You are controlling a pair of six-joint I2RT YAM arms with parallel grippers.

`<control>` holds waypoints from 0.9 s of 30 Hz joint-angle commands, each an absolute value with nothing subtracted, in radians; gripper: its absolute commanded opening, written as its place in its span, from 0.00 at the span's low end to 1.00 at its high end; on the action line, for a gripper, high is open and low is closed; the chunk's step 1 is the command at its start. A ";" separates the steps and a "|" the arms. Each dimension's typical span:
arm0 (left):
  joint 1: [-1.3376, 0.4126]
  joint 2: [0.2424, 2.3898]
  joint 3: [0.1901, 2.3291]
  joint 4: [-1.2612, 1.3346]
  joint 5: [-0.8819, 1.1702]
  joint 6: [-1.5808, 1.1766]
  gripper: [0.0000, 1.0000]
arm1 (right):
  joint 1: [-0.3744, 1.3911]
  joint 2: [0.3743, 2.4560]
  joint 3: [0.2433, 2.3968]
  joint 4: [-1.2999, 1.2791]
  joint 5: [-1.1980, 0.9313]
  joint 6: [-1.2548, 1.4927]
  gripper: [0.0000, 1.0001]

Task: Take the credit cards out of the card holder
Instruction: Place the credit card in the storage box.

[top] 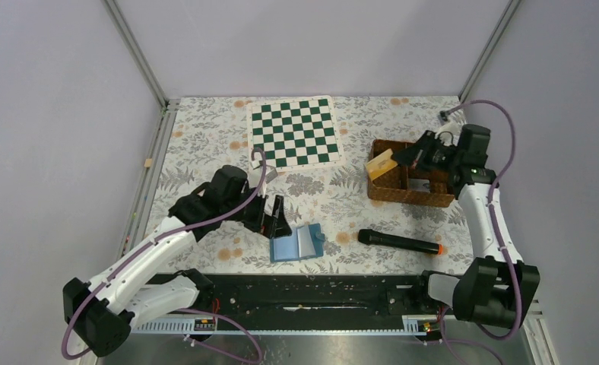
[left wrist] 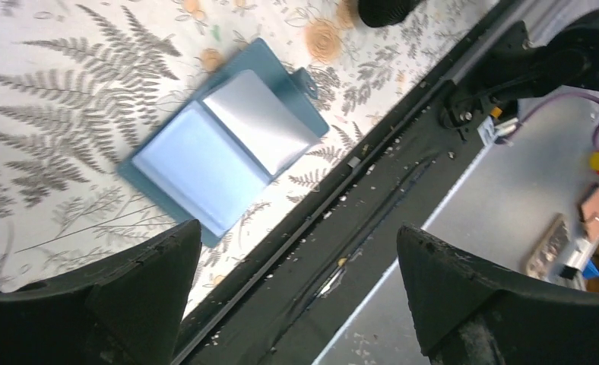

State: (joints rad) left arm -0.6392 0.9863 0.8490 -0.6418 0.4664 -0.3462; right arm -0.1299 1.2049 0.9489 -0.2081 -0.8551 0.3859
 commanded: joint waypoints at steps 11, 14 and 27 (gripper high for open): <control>-0.635 0.923 0.865 -0.675 0.236 -0.267 0.99 | -0.412 1.386 0.983 0.073 -0.592 0.362 0.00; -0.634 0.933 0.863 -0.678 0.242 -0.263 0.99 | -0.428 1.467 1.007 0.124 -0.608 0.358 0.00; -0.634 1.005 0.868 -0.686 0.214 -0.256 0.99 | -0.442 1.678 1.079 0.211 -0.683 0.319 0.00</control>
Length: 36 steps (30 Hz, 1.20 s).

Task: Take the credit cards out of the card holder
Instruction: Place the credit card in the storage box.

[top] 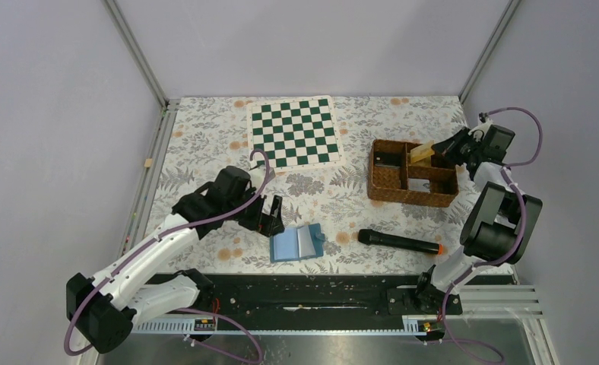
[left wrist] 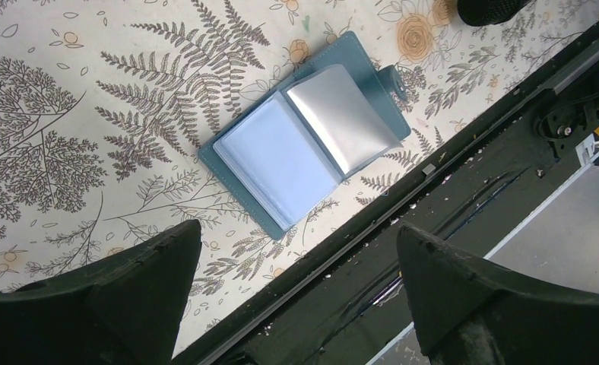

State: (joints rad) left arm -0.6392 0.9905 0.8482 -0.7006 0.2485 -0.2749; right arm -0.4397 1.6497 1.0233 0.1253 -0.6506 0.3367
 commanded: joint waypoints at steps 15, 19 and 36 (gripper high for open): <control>-0.634 1.042 0.876 -0.695 0.192 -0.259 0.99 | -0.441 1.759 1.081 0.284 -0.703 0.392 0.00; -0.635 1.046 0.877 -0.696 0.194 -0.258 0.99 | -0.442 1.778 1.059 0.333 -0.699 0.418 0.00; -0.635 1.045 0.876 -0.695 0.211 -0.256 0.99 | -0.441 1.767 1.020 0.330 -0.716 0.435 0.00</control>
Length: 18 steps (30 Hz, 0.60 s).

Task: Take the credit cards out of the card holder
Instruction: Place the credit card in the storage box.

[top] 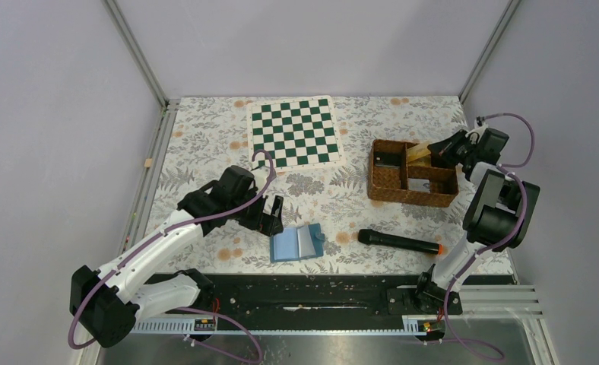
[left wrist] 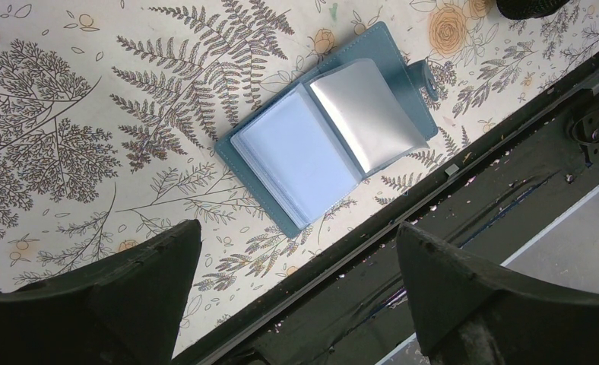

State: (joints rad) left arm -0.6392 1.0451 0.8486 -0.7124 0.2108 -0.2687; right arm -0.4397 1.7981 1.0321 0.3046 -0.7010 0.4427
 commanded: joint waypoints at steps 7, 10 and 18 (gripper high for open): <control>-0.634 1.039 0.874 -0.695 0.217 -0.255 0.99 | -0.442 1.755 0.992 0.346 -0.703 0.457 0.00; -0.634 1.036 0.874 -0.695 0.220 -0.254 0.99 | -0.442 1.784 1.009 0.341 -0.702 0.484 0.00; -0.634 1.034 0.874 -0.695 0.221 -0.254 0.99 | -0.441 1.802 1.022 0.302 -0.696 0.496 0.00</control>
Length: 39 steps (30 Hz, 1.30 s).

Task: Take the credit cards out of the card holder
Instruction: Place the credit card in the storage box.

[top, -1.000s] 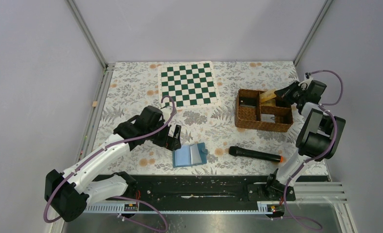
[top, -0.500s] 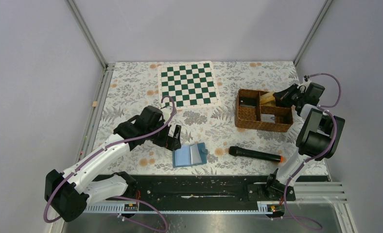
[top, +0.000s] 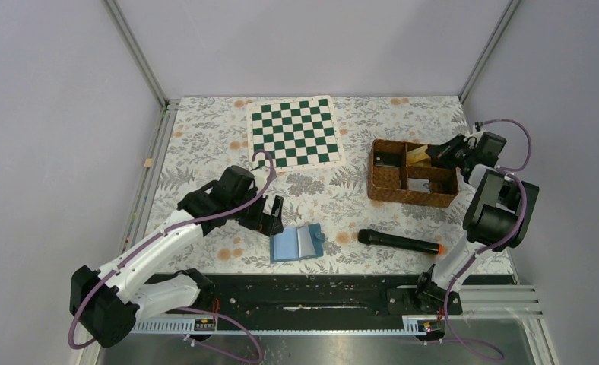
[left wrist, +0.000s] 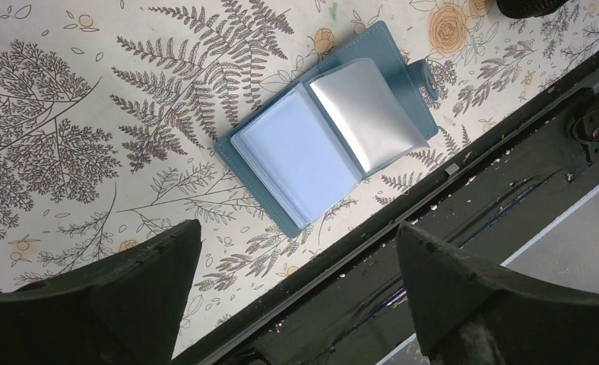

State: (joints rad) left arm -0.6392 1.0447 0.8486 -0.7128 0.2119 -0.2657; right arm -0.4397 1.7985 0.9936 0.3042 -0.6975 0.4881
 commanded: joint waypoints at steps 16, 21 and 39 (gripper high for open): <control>-0.635 1.036 0.873 -0.695 0.223 -0.253 0.99 | -0.441 1.847 1.100 0.153 -0.673 0.447 0.03; -0.634 1.038 0.875 -0.695 0.220 -0.252 0.99 | -0.442 1.875 1.122 0.124 -0.673 0.464 0.04; -0.635 1.028 0.875 -0.696 0.232 -0.251 0.99 | -0.441 1.891 1.111 0.192 -0.700 0.520 0.02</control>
State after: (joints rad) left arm -0.6392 1.0447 0.8486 -0.7128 0.2207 -0.2615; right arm -0.4397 1.8870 1.1122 0.1123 -0.6743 0.4759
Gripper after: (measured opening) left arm 0.989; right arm 0.042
